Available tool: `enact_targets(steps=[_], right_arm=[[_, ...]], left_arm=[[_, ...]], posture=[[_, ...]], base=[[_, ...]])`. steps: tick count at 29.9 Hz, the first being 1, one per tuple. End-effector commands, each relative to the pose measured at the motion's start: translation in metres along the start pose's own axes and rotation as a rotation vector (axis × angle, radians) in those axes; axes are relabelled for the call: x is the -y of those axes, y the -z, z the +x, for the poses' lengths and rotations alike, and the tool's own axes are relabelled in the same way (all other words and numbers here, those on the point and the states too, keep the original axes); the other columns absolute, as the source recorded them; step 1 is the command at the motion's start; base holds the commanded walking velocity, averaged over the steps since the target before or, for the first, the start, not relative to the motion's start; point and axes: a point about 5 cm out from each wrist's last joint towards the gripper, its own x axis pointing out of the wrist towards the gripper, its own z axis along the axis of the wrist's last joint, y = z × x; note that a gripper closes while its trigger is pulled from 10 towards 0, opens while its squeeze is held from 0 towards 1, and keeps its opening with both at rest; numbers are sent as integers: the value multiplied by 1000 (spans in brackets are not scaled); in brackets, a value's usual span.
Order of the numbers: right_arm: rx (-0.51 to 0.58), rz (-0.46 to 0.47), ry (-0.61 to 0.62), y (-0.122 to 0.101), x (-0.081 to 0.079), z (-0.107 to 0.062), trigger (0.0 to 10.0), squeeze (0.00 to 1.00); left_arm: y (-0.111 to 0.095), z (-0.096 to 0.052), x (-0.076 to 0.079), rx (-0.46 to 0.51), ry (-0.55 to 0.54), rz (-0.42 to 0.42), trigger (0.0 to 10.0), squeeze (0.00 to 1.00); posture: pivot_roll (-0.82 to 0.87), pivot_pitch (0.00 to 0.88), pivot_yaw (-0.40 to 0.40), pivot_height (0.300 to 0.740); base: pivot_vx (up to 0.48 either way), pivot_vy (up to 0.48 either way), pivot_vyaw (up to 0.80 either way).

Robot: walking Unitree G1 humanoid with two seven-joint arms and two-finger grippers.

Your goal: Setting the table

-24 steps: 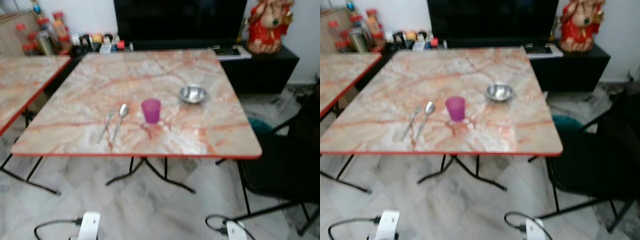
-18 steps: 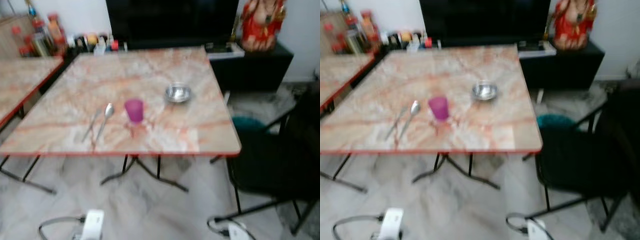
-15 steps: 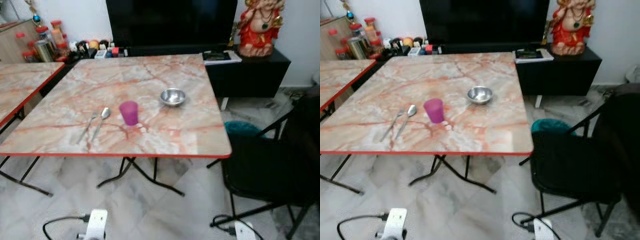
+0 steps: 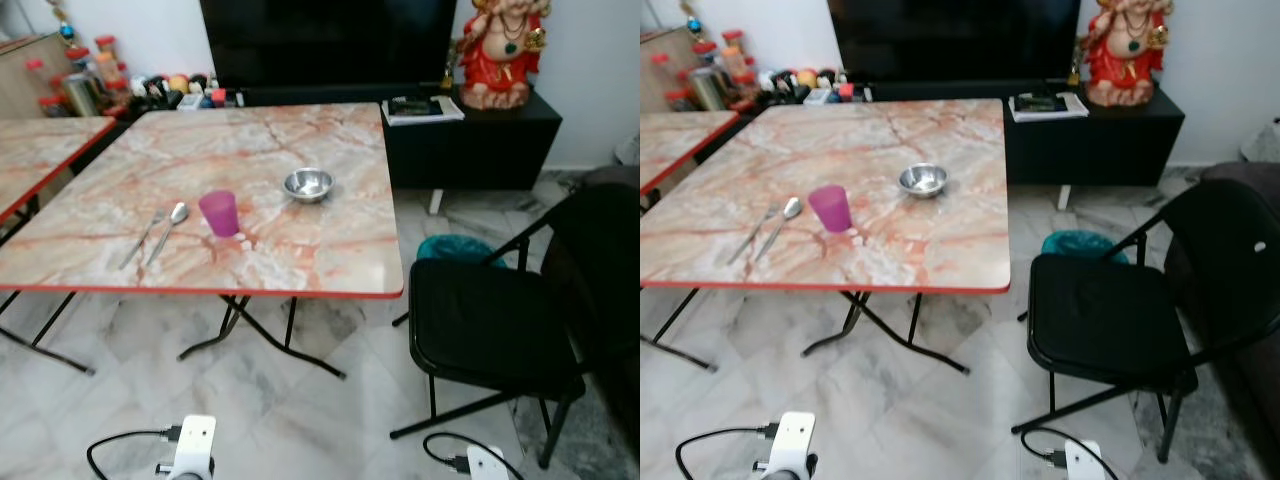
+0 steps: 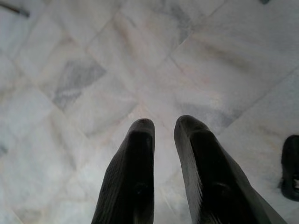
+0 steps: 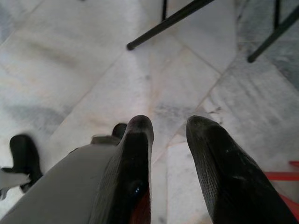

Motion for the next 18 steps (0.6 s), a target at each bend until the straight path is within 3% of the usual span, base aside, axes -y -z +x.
enact_targets(steps=[1,3,7,18], right_arm=[[7,9,-4,-2,-3,0,10000,0],[1,7,-5,-2,-3,0,10000,0],[-6,4,-3,-1,-3,0,10000,0],[5,1,-1,-2,-2,0,10000,0]], left_arm=[[-4,1,-7,8,-24,-12,10000,0],[-4,1,-8,4,-28,-11,10000,0],[-4,1,-9,-2,-40,-10,10000,0],[-3,1,-8,-1,-34,-18,10000,0]], posture=[[-80,0,44,740],[-81,0,45,740],[-81,5,45,740],[-78,20,45,740]], base=[[0,0,0],[0,0,0],[0,0,-772],[301,0,0]])
